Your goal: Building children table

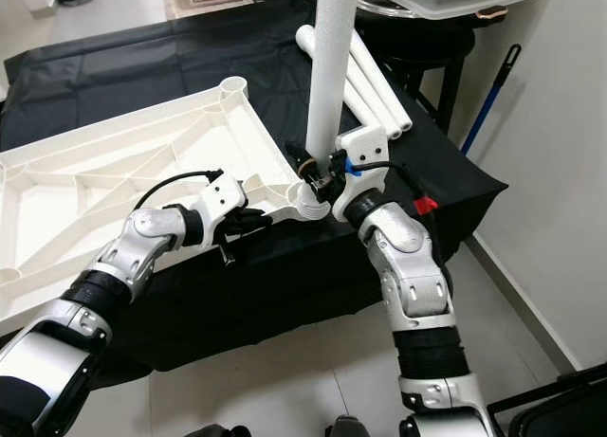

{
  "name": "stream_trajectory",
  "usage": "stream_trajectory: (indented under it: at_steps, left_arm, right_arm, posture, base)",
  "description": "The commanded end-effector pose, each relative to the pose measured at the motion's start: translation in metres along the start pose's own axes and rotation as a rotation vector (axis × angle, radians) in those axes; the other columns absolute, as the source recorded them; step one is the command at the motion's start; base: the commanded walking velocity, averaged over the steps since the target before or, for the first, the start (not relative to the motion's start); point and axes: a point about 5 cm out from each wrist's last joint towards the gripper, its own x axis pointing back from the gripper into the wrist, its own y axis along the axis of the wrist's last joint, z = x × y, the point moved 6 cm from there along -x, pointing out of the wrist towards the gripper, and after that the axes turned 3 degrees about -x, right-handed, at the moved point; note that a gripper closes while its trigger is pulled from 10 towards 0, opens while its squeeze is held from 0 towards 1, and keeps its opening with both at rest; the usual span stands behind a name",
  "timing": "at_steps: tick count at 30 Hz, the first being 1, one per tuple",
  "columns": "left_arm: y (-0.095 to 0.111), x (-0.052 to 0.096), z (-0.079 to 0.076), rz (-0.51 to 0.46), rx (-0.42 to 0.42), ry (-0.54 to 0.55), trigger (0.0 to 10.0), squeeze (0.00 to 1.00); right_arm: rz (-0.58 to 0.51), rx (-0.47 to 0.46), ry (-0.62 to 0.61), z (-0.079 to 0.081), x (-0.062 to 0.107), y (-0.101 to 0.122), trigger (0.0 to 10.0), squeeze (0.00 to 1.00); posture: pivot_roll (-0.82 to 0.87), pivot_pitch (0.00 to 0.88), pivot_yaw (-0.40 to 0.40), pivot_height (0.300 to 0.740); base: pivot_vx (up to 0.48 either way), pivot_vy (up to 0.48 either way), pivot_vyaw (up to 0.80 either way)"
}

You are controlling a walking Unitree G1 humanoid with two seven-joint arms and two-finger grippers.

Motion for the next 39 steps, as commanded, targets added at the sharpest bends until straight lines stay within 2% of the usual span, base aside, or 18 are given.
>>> stream_trajectory:
  at_steps: [1,4,5,6,9,10,11,13,15,22,23,24,26,27,29,30,35,39]
  left_arm:
    - [-0.018,0.006,-0.008,0.030,0.026,-0.001,10.0,0.00]
    - [-0.018,0.007,-0.008,0.030,-0.001,0.001,10.0,0.00]
    - [-0.016,0.008,-0.009,0.025,-0.011,0.001,10.0,0.00]
    - [-0.015,0.007,-0.010,0.021,-0.020,-0.001,10.0,0.00]
    - [-0.014,0.007,-0.010,0.019,-0.025,-0.003,10.0,0.00]
    - [-0.014,0.006,-0.012,0.016,-0.029,-0.007,10.0,0.00]
    - [-0.013,0.005,-0.015,0.011,-0.032,-0.012,10.0,0.00]
    - [-0.011,0.003,-0.018,0.003,-0.035,-0.019,10.0,0.00]
    - [-0.010,0.003,-0.019,0.001,-0.036,-0.020,10.0,0.00]
    - [-0.011,0.002,-0.023,-0.001,-0.038,-0.023,10.0,0.00]
    - [-0.012,0.003,-0.022,0.003,-0.042,-0.016,10.0,0.00]
    - [-0.012,0.003,-0.022,0.003,-0.042,-0.016,10.0,0.00]
    - [-0.010,0.005,-0.016,-0.004,-0.074,0.010,10.0,0.00]
    - [-0.010,0.005,-0.016,-0.004,-0.074,0.010,10.0,0.00]
    - [0.003,0.003,-0.005,-0.038,-0.141,0.060,10.0,0.00]
    - [0.010,0.001,-0.003,-0.053,-0.175,0.070,10.0,0.00]
    - [0.023,-0.008,-0.002,-0.076,-0.209,0.081,10.0,0.00]
    - [0.019,-0.012,0.004,-0.045,-0.155,0.110,10.0,0.00]
  right_arm:
    - [-0.034,-0.013,0.013,0.002,-0.001,0.005,10.0,0.00]
    - [-0.034,-0.046,0.001,-0.001,-0.006,0.001,10.0,0.00]
    - [-0.025,-0.029,0.018,0.002,-0.010,-0.002,10.0,0.00]
    - [-0.014,0.011,0.072,0.013,-0.014,-0.003,10.0,0.00]
    - [-0.007,0.042,0.112,0.021,-0.016,-0.004,10.0,0.00]
    - [-0.002,0.088,0.162,0.032,-0.018,-0.004,10.0,0.00]
    - [0.012,0.189,0.202,0.039,-0.019,-0.004,10.0,0.00]
    - [0.034,0.321,0.235,0.043,-0.020,-0.006,10.0,0.00]
    - [0.039,0.354,0.237,0.042,-0.021,-0.006,10.0,0.00]
    - [-0.001,0.335,0.186,0.043,-0.021,0.003,10.0,0.00]
    - [-0.014,0.294,0.161,0.042,-0.020,0.006,10.0,0.00]
    - [-0.014,0.294,0.161,0.042,-0.020,0.006,10.0,0.00]
    - [-0.056,0.176,0.081,0.032,-0.018,0.018,10.0,0.00]
    - [-0.056,0.176,0.081,0.032,-0.018,0.018,10.0,0.00]
    - [-0.096,0.082,0.020,0.019,-0.015,0.029,10.0,0.00]
    - [-0.104,0.070,0.000,0.014,-0.014,0.032,10.0,0.00]
    - [-0.102,0.086,-0.016,0.010,-0.012,0.034,10.0,0.00]
    - [-0.106,0.088,-0.020,0.010,-0.011,0.036,10.0,0.00]
  posture:
    - [-0.07,0.205,0.056,0.740]
    - [-0.06,0.205,0.056,0.740]
    - [-0.06,0.206,0.057,0.740]
    - [-0.06,0.205,0.057,0.740]
    - [-0.06,0.206,0.056,0.740]
    - [-0.06,0.204,0.055,0.740]
    - [-0.06,0.201,0.054,0.740]
    - [-0.07,0.199,0.052,0.740]
    - [-0.06,0.199,0.052,0.740]
    - [-0.06,0.196,0.052,0.740]
    - [-0.07,0.194,0.055,0.740]
    - [-0.07,0.194,0.055,0.740]
    - [-0.07,0.194,0.053,0.740]
    - [-0.07,0.194,0.053,0.740]
    - [-0.07,0.190,0.051,0.740]
    - [-0.07,0.185,0.050,0.740]
    - [-0.07,0.183,0.050,0.740]
    - [-0.08,0.174,0.052,0.740]
  base:
    - [0.000,0.000,0.00]
    - [0.000,0.000,0.00]
    - [0.000,0.000,0.00]
    - [0.000,0.000,0.00]
    - [0.000,0.000,0.00]
    - [0.000,0.000,0.00]
    - [0.000,0.000,0.00]
    - [0.000,0.000,0.00]
    - [0.000,0.000,0.00]
    - [0.000,0.000,0.00]
    - [0.000,0.000,0.00]
    - [0.000,0.000,0.00]
    - [0.000,0.000,0.00]
    - [0.000,0.000,0.00]
    - [0.000,0.000,0.00]
    - [0.000,0.000,0.00]
    - [0.000,0.000,0.00]
    - [0.000,0.000,0.00]
